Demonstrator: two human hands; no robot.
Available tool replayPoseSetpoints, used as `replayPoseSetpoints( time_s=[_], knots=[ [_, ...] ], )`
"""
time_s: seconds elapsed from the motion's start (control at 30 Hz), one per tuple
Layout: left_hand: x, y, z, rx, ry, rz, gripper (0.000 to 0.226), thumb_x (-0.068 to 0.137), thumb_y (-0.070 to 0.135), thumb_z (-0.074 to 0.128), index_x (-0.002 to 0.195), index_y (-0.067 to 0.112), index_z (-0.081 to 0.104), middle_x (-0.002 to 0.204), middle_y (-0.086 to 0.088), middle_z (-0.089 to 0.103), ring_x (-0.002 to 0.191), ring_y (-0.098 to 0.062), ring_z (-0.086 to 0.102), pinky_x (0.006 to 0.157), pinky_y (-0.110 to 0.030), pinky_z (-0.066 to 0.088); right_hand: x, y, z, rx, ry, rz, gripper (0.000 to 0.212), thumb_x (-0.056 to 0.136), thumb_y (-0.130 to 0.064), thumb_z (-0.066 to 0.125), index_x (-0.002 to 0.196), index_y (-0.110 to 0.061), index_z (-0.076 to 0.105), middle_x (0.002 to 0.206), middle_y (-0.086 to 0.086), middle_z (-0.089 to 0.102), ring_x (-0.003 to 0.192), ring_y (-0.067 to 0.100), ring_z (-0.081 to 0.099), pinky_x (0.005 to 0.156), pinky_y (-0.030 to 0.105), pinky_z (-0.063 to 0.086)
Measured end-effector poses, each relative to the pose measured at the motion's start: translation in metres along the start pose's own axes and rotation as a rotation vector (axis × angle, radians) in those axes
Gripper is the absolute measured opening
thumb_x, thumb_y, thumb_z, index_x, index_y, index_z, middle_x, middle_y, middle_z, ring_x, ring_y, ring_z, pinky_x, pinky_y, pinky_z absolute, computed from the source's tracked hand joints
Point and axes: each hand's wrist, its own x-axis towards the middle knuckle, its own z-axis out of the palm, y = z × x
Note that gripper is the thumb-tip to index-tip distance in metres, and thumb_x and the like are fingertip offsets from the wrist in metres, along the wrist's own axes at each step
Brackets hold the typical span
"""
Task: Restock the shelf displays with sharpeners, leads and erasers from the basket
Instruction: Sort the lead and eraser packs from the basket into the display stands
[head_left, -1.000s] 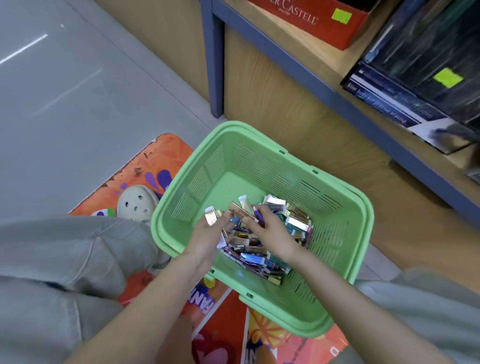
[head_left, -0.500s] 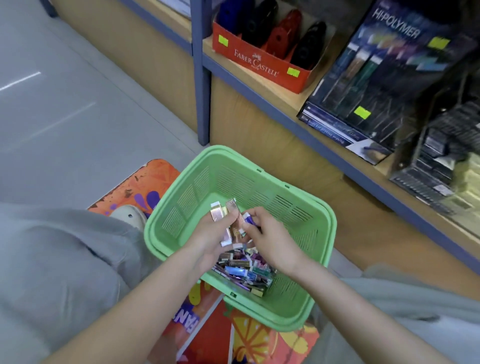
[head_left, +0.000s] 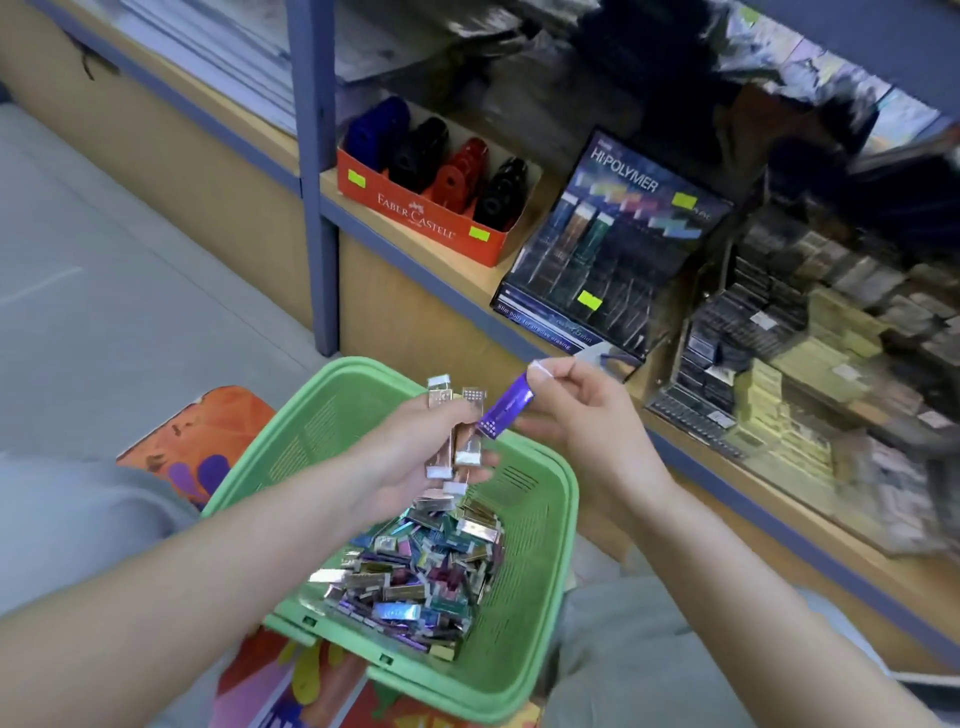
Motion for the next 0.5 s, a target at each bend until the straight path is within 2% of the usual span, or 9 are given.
replayPoseSetpoints(
  time_s=[0.07,0.2,0.33,0.43,0.5],
  knots=[
    [-0.001,0.008,0.005,-0.026,-0.06,0.0,0.012,0.097,0.012,0.048,0.097,0.005,0.058,0.081,-0.01,0.062,0.061,-0.02,0.067,0.054,-0.027,0.057,0.004,-0.009,-0.004,0.092,0.033,-0.017,0.009,0.095,-0.013,0.054,0.092,-0.008,0.06,0.074,-0.001,0.069,0.072,0.009,0.068,0.068,0.02,0.054],
    [0.001,0.017,0.011,-0.074,-0.121,0.0,0.025,0.096,0.025,0.051,0.102,0.002,0.059,0.082,-0.011,0.064,0.061,-0.018,0.068,0.052,-0.025,0.056,0.009,-0.017,-0.015,-0.067,0.116,-0.14,0.007,0.094,-0.01,0.056,0.089,-0.011,0.061,0.075,0.0,0.068,0.07,0.007,0.066,0.065,0.02,0.053],
    [0.007,0.023,0.012,-0.039,-0.078,0.021,0.025,0.091,0.021,0.059,0.106,0.002,0.054,0.083,-0.013,0.065,0.049,-0.011,0.063,0.047,-0.021,0.051,0.009,-0.02,-0.026,-0.23,0.089,-0.221,0.008,0.09,-0.009,0.062,0.087,-0.017,0.063,0.075,-0.003,0.069,0.071,0.007,0.065,0.064,0.017,0.05],
    [0.018,0.028,0.014,0.023,-0.02,0.064,0.042,0.09,0.023,0.06,0.122,-0.002,0.047,0.072,-0.009,0.068,0.052,-0.012,0.061,0.052,-0.023,0.051,0.011,-0.023,-0.032,-0.36,0.029,-0.203,0.015,0.087,-0.004,0.064,0.09,-0.018,0.064,0.079,0.0,0.07,0.068,0.009,0.067,0.065,0.017,0.051],
    [0.023,0.031,0.018,0.081,-0.011,0.115,0.044,0.091,0.025,0.06,0.123,-0.002,0.045,0.072,-0.009,0.068,0.053,-0.012,0.06,0.052,-0.021,0.052,0.011,-0.023,-0.037,-0.416,0.01,-0.168,0.016,0.087,-0.003,0.064,0.09,-0.018,0.065,0.081,-0.002,0.069,0.067,0.008,0.067,0.063,0.018,0.052]
  ],
)
